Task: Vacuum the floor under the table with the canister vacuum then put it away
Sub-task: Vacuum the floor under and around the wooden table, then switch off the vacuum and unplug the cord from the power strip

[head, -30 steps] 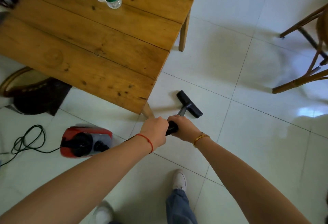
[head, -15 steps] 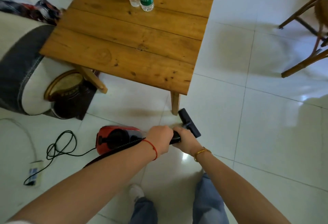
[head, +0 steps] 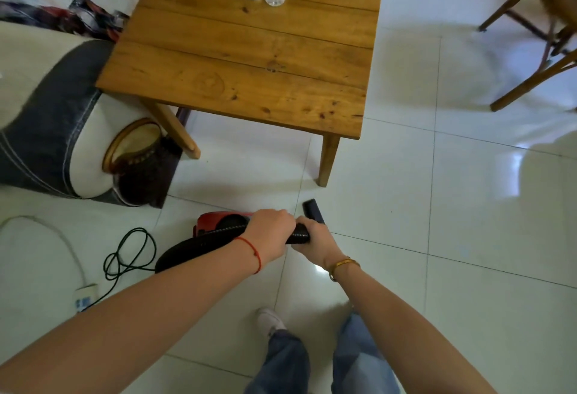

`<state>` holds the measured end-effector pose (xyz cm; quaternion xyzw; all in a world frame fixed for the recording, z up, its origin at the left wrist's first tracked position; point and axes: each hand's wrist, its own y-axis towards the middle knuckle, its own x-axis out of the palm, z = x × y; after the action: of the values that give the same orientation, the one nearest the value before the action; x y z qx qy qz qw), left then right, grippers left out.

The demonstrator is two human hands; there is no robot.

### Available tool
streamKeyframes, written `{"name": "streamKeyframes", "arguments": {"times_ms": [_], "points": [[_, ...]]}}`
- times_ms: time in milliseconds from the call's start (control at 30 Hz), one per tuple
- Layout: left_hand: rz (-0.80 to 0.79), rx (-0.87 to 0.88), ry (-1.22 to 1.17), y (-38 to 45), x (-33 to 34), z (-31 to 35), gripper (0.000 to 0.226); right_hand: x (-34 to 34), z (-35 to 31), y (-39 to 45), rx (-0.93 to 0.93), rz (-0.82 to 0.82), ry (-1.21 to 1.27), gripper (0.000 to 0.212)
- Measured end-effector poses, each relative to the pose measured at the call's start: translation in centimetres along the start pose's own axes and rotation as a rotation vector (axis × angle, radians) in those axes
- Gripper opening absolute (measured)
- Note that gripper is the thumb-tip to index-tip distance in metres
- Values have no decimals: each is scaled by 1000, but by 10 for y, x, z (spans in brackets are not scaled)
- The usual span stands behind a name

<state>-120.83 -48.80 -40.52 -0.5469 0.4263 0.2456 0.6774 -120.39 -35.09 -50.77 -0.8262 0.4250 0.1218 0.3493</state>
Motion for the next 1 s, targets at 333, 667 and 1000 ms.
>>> {"name": "streamKeyframes", "arguments": {"times_ms": [333,667,1000], "points": [[109,29,-96,-42,-5,-64,26,23,-31,-2,64,66,112,17],[221,-206,-186,-79,7,-133,27,23,-52,1,140,145,222,24],[287,-602,-589,-91,94,-204,40,31,-62,17,257,330,363,26]]}}
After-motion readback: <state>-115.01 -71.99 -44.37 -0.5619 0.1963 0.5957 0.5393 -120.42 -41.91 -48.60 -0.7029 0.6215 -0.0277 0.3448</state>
